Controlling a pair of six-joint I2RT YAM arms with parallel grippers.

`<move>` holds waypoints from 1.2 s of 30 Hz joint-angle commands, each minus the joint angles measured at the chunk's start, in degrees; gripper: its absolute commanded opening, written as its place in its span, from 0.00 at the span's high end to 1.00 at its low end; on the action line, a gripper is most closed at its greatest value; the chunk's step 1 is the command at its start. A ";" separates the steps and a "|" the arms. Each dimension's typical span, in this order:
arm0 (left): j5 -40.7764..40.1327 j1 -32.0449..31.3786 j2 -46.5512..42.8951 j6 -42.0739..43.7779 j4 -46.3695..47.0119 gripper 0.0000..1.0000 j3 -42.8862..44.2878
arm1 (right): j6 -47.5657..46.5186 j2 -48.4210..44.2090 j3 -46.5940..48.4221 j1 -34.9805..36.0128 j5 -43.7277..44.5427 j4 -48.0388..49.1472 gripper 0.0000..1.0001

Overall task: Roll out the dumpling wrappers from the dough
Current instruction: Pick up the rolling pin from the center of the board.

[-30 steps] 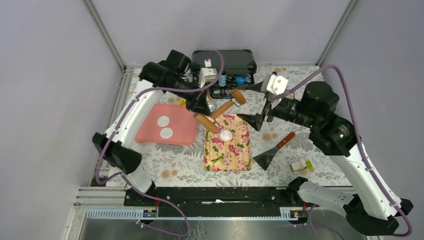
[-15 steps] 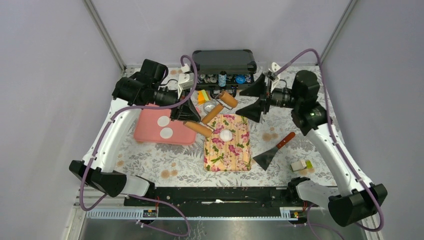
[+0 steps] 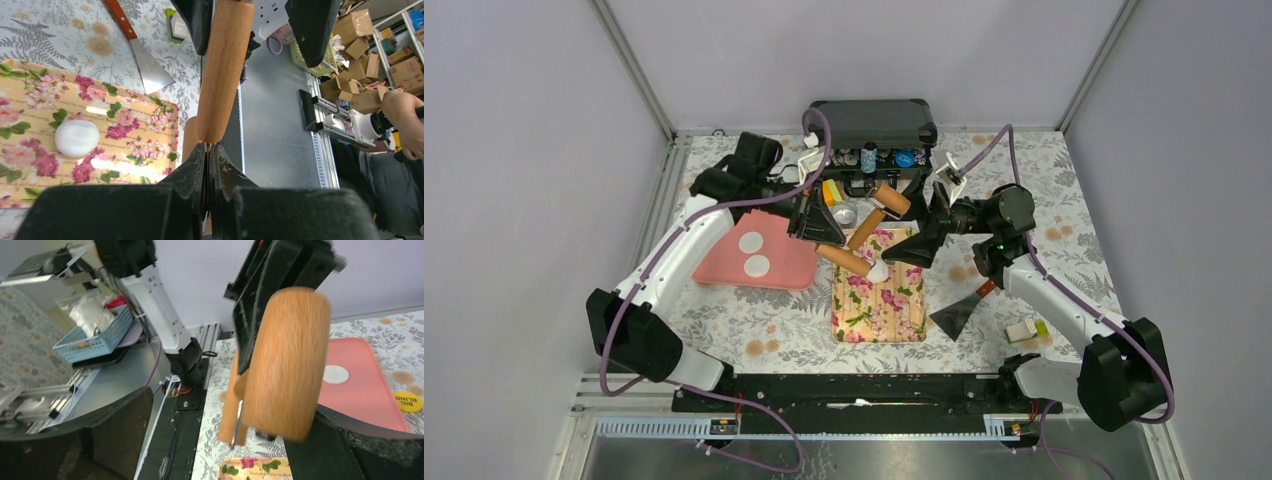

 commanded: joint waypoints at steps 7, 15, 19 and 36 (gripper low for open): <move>-0.92 -1.03 -7.22 -25.33 33.68 1.00 -11.36 | 0.51 3.13 -3.92 3.97 11.57 8.15 0.12; -1.29 -1.29 -7.03 -26.32 35.04 1.00 -12.79 | -0.36 4.45 -4.33 5.55 13.88 8.09 0.20; -1.26 -1.30 -7.04 -26.23 35.10 1.00 -13.44 | 0.37 3.59 -4.51 5.27 15.46 9.58 0.23; -1.32 -1.30 -7.55 -25.69 34.58 1.00 -13.78 | 3.02 4.41 -2.92 4.08 12.23 8.50 1.00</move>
